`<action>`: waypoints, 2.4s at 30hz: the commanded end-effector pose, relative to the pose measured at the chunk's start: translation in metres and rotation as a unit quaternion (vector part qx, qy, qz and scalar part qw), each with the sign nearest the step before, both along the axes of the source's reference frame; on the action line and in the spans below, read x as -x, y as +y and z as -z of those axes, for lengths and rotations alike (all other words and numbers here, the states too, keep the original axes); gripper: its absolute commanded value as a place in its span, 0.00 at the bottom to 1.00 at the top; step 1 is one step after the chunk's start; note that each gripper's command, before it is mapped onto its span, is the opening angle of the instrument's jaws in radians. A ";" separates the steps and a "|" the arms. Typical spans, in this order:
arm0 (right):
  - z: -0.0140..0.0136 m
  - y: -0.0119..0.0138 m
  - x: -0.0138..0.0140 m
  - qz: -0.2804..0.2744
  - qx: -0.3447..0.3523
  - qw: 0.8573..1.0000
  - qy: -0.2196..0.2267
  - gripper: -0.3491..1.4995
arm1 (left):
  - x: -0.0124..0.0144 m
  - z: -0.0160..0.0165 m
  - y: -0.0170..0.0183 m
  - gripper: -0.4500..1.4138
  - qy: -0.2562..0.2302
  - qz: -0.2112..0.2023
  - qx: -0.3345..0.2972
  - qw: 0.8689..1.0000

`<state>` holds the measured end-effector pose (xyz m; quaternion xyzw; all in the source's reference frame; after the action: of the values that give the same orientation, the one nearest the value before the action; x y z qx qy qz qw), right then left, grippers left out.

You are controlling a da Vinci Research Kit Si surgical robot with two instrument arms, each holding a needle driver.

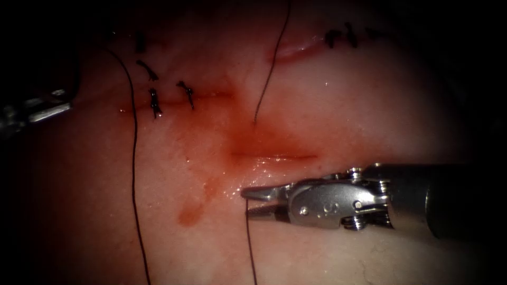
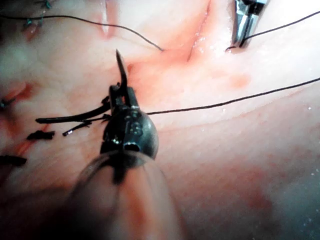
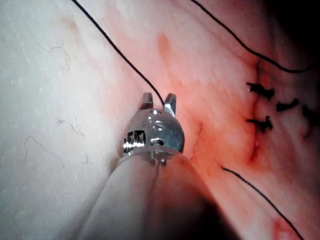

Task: Wound Closure

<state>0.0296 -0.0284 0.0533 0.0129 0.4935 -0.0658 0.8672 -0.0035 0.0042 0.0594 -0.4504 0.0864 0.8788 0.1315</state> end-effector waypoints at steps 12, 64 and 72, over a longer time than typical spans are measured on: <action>0.0039 -0.0007 -0.0011 0.009 -0.029 0.999 0.010 0.00 | 0.0006 -0.0006 0.0003 0.00 -0.001 0.000 0.001 1.000; -0.0012 0.0018 -0.0012 -0.039 -0.002 0.999 0.002 0.92 | 0.0007 -0.0006 0.0002 0.00 0.001 0.000 0.001 1.000; -0.0011 0.0002 -0.0016 0.001 -0.016 1.000 0.020 0.00 | 0.0007 -0.0007 0.0002 0.00 0.001 0.000 0.001 1.000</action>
<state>0.0302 -0.0285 0.0544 0.0272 0.5104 -0.0590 0.8575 -0.0036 0.0041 0.0595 -0.4487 0.0864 0.8798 0.1312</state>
